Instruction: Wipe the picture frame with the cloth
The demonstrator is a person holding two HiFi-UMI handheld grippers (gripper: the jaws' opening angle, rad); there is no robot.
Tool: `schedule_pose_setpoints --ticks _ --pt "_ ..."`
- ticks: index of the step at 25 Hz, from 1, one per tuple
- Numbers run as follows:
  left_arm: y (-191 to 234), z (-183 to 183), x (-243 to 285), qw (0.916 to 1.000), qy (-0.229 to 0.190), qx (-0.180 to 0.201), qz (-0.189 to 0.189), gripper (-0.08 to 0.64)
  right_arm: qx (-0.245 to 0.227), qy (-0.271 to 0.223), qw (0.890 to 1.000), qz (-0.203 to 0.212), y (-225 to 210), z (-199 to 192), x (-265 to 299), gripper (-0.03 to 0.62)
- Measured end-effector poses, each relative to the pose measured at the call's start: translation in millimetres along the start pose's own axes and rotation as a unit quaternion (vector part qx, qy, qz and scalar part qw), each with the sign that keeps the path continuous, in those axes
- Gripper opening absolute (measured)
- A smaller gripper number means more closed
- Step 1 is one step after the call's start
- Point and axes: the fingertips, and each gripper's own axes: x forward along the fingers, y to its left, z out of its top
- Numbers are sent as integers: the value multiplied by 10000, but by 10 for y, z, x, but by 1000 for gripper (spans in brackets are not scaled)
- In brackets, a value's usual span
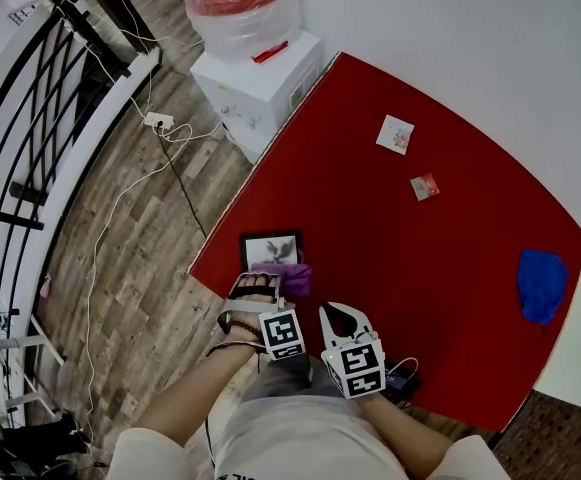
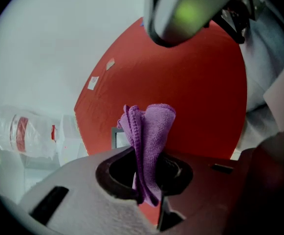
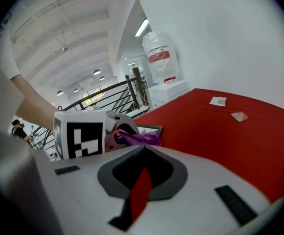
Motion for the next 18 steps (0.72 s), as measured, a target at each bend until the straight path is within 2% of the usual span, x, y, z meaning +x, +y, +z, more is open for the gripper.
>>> schedule_pose_setpoints --ticks 2,3,4,5,8,10,13,15,16,18 --pt "93 -7 -117 9962 -334 -805 28 61 -44 -23 10000 0 8 36 -5 3" --pt "153 -11 -229 9889 -588 -1366 35 61 -77 -43 10000 0 14 68 -5 3" --pt "213 -21 -370 9759 -880 -1998 57 61 -119 -62 9999 5 18 105 -4 3" --pt "252 -43 -525 9570 -1183 -2646 109 61 -164 -69 9998 19 22 138 -7 3" --pt "249 -162 -1054 8852 -1862 -4241 444 61 -275 -49 9996 101 49 224 -86 3" --pt "196 -273 -1383 8383 -2038 -5024 568 61 -302 -85 9994 151 104 317 -170 3" --pt "145 -425 -1715 7829 -2152 -5794 711 61 -255 -178 9993 206 212 462 -275 3" --pt "140 -548 -1850 7533 -2202 -6121 974 61 -237 -240 9991 251 304 554 -319 3" --pt "135 -604 -1897 7449 -2201 -6200 1113 61 -236 -258 9990 281 361 583 -338 3" --pt "127 -674 -1950 7364 -2194 -6276 1252 61 -275 -273 9987 332 479 613 -372 3"
